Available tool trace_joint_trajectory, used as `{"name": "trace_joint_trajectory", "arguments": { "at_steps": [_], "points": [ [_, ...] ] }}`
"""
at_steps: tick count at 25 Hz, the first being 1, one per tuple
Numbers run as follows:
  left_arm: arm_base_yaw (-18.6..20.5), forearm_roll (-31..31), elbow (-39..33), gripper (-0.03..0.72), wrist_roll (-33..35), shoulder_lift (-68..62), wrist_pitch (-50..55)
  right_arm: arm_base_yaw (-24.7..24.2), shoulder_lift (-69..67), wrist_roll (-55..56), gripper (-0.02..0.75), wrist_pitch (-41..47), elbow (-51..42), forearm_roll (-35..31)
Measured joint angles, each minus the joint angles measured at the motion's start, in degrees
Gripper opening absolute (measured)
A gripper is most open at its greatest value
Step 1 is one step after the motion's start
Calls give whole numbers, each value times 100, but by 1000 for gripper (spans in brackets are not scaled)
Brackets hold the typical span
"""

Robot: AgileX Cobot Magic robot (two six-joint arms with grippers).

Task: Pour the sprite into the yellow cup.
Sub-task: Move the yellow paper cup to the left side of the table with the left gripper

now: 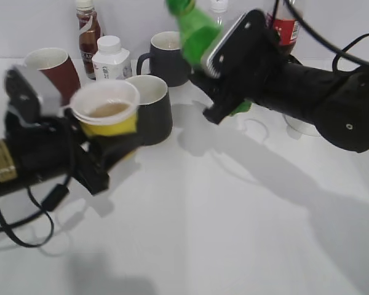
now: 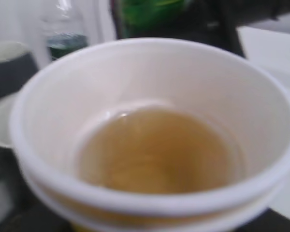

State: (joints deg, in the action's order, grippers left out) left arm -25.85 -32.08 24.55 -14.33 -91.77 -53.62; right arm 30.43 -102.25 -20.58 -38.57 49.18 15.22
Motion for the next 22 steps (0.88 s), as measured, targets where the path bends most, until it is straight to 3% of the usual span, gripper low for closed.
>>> {"name": "trace_joint_trajectory", "arguments": {
  "at_steps": [7,15,22],
  "points": [
    [687,295,-52,400,0,499,575,0,5,1415,437,-201,0,-524],
    [1605,435,-52,400,0,389,621,0,-135,1630,437,-296,6,-1400],
    [1803,1059,-52,400,469,-303,-64,0,-446,1652,437,-335,6,-1603]
  ]
}}
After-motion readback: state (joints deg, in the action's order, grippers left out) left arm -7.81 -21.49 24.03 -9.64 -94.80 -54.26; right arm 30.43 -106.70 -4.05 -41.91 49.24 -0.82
